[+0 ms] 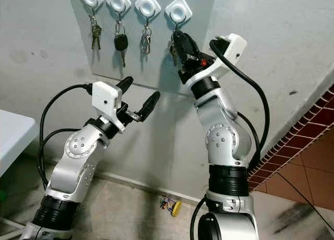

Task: Hang keys on a hook

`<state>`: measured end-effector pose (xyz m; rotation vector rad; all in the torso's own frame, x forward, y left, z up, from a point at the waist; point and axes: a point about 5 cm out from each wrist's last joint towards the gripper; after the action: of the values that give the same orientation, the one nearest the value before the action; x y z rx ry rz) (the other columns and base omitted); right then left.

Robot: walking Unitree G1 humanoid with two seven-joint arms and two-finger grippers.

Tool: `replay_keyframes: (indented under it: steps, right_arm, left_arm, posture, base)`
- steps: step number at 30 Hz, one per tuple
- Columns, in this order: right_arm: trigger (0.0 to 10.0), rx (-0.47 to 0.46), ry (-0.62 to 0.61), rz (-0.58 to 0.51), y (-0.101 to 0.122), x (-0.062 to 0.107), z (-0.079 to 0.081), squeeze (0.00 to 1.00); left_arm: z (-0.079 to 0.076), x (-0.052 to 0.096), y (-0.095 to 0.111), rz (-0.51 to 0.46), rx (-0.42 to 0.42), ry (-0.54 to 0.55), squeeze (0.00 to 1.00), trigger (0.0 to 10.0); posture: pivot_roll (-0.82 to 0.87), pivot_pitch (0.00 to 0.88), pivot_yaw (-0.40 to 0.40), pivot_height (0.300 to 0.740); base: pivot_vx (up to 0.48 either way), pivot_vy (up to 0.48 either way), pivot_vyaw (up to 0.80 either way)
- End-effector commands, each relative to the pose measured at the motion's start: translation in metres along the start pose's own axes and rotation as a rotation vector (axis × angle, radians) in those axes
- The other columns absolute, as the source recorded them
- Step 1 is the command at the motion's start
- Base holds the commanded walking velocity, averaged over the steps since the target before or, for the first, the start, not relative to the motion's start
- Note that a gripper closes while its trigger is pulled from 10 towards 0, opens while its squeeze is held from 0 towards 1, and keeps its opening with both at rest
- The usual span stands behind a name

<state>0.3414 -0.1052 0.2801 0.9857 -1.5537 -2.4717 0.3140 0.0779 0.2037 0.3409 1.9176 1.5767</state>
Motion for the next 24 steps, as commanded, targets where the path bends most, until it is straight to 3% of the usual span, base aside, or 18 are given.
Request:
replay_keyframes:
  steps: [1,6,10,11,13,15,16,20,24]
  right_arm:
    - [10.0,0.005,-0.007,-0.01,0.001,0.003,-0.002,1.0]
    - [10.0,0.068,-0.021,-0.013,-0.003,0.013,-0.007,1.0]
    - [10.0,0.214,-0.012,0.007,-0.014,0.029,-0.012,1.0]
    - [10.0,0.214,-0.012,0.007,-0.014,0.029,-0.012,1.0]
    - [10.0,0.307,-0.01,0.008,-0.021,0.043,-0.016,1.0]
    - [10.0,0.324,-0.013,0.028,-0.025,0.047,-0.018,1.0]
    - [10.0,0.334,-0.01,0.032,-0.028,0.053,-0.02,0.0]
    - [10.0,0.351,0.006,0.042,-0.035,0.068,-0.022,0.0]
    - [10.0,0.386,-0.052,0.101,-0.051,0.089,-0.035,0.0]
  left_arm:
    - [-0.001,0.001,0.002,-0.006,-0.007,0.002,0.0,10.0]
    - [0.002,0.004,-0.003,0.002,-0.013,0.023,0.0,10.0]
    - [0.006,0.008,-0.014,0.026,-0.019,0.065,0.0,10.0]
    - [0.006,0.008,-0.014,0.026,-0.019,0.065,0.0,10.0]
    - [0.008,0.01,-0.018,0.022,-0.015,0.086,0.0,10.0]
    - [0.009,0.01,-0.019,0.022,-0.012,0.099,0.0,10.0]
    - [0.01,0.011,-0.022,0.026,-0.011,0.1,0.0,10.0]
    - [0.012,0.014,-0.029,0.044,-0.015,0.115,0.0,10.0]
    - [0.02,0.024,-0.05,0.1,-0.004,0.159,0.0,10.0]
  posture:
    - [0.05,0.121,-0.047,0.74]
    - [0.06,0.116,-0.047,0.74]
    - [0.05,0.112,-0.043,0.74]
    - [0.05,0.112,-0.043,0.74]
    - [0.05,0.107,-0.041,0.74]
    - [0.05,0.107,-0.041,0.74]
    - [0.05,0.103,-0.039,0.74]
    - [0.05,0.097,-0.036,0.74]
    - [0.04,0.089,-0.031,0.74]
  base:
    - [0.0,0.0,0.0]
    - [0.0,0.0,0.0]
    - [0.0,0.0,0.0]
    - [0.0,0.0,0.0]
    - [0.0,0.0,0.0]
    - [0.0,0.0,0.0]
    - [0.0,0.0,0.0]
    - [0.0,0.0,0.0]
    - [0.0,0.0,0.0]
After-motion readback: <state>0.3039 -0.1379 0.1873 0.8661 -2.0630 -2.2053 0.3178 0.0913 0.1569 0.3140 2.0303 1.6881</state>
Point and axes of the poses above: a point about 5 cm out from each wrist's last joint towards the gripper, its own x axis pointing back from the gripper into the wrist, its own y axis along the axis of the wrist's last joint, z = x × y, and after that the axes turned 12 degrees about x, right-handed
